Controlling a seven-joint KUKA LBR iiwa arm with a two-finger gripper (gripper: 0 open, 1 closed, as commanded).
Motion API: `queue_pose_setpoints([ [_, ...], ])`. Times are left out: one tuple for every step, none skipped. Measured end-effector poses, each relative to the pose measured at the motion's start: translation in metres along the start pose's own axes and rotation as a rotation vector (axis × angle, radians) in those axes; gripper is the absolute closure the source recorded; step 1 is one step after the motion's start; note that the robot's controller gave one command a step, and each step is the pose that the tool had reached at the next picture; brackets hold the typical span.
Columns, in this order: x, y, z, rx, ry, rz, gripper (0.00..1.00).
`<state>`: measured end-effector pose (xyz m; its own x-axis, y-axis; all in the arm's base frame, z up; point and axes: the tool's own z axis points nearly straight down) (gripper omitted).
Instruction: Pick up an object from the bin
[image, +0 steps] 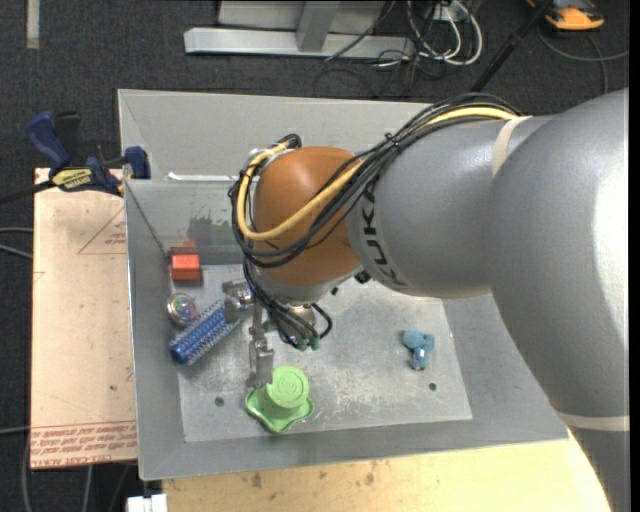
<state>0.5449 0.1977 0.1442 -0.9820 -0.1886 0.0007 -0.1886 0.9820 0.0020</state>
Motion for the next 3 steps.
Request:
queue_pose_setpoints([
  [-0.056, 0.015, 0.06, 0.0, -0.003, -0.116, 0.0],
  [-0.056, 0.015, 0.058, 0.0, -0.002, -0.114, 1.0],
  [-0.051, 0.014, -0.059, 0.0, -0.01, -0.13, 1.0],
])
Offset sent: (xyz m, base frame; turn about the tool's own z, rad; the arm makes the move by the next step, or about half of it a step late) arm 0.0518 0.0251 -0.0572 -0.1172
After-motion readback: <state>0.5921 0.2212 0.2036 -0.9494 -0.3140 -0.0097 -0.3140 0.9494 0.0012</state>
